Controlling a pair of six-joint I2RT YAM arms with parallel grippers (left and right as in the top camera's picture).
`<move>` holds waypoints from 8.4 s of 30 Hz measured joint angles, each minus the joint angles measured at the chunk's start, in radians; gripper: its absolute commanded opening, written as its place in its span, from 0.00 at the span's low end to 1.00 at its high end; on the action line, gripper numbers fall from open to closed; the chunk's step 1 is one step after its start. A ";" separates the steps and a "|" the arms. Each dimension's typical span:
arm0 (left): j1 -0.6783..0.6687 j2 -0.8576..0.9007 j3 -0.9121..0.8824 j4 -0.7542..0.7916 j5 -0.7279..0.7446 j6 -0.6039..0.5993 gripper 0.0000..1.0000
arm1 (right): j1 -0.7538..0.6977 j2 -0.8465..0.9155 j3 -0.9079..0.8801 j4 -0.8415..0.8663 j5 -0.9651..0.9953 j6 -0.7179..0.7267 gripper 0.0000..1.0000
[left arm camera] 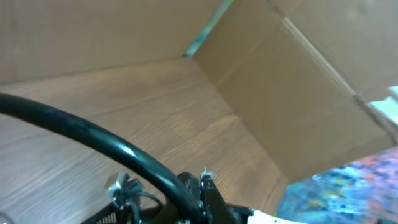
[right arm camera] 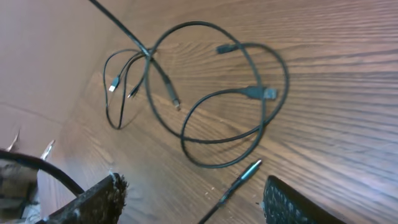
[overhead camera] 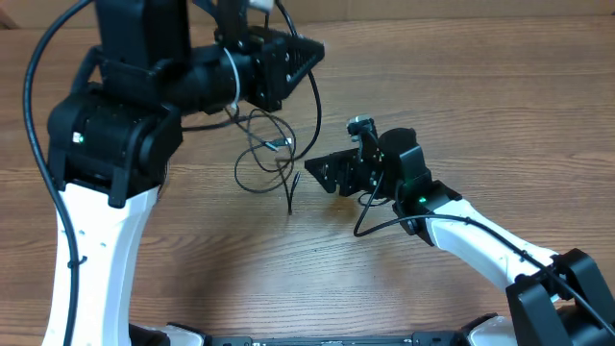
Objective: Untangle cables
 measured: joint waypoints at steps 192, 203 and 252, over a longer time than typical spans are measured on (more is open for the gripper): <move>0.691 0.474 0.423 -0.529 -0.866 -0.107 0.90 | 0.000 0.145 0.000 -0.151 0.686 0.370 0.04; 0.525 0.474 0.423 -0.494 -0.595 0.060 0.87 | 0.000 0.145 0.000 -0.054 0.481 0.332 0.04; 0.003 -0.100 -0.692 -0.163 -0.281 0.041 0.75 | 0.382 -0.312 0.006 -0.550 0.532 -0.151 0.04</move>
